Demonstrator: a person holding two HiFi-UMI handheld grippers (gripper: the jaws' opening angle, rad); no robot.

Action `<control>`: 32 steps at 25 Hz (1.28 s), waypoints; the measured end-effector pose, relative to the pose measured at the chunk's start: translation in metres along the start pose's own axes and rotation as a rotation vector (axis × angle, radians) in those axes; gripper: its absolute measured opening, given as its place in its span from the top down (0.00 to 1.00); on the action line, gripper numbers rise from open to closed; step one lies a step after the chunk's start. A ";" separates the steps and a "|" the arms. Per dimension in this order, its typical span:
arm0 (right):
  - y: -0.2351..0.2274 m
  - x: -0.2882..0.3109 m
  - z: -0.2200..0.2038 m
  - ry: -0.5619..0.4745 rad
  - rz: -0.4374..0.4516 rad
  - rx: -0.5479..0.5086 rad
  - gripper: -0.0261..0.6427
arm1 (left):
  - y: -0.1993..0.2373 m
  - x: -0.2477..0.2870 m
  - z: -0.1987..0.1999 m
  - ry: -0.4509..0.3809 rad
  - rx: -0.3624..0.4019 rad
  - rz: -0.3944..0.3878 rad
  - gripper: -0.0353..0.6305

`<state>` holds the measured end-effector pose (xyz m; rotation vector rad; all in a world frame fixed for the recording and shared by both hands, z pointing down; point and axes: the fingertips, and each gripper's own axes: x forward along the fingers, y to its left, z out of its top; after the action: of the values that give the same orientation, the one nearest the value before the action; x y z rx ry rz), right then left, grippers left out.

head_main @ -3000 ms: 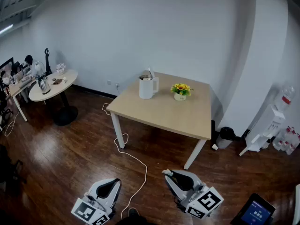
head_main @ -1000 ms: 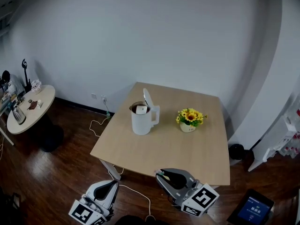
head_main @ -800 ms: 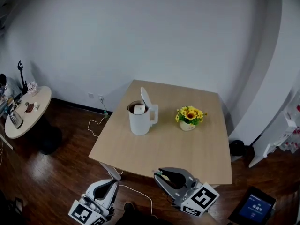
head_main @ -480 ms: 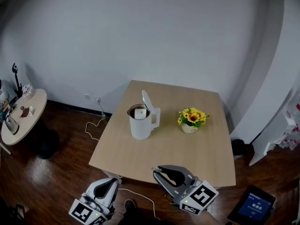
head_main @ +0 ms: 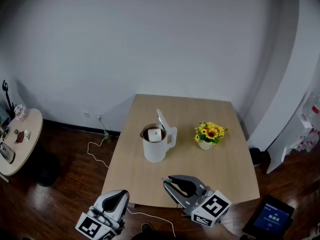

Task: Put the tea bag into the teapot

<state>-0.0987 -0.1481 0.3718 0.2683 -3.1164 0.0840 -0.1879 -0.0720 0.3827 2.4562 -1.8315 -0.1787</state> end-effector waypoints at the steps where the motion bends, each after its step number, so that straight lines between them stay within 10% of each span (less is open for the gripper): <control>1: -0.002 0.007 0.001 0.000 -0.011 0.003 0.87 | 0.008 0.001 0.001 0.001 0.001 -0.006 0.94; 32: -0.084 0.111 -0.001 0.033 -0.098 0.016 0.87 | 0.106 0.084 0.017 0.044 -0.023 -0.071 0.94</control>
<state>-0.1935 -0.2500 0.3787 0.4147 -3.0650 0.1114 -0.2671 -0.1824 0.3755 2.4910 -1.7168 -0.1479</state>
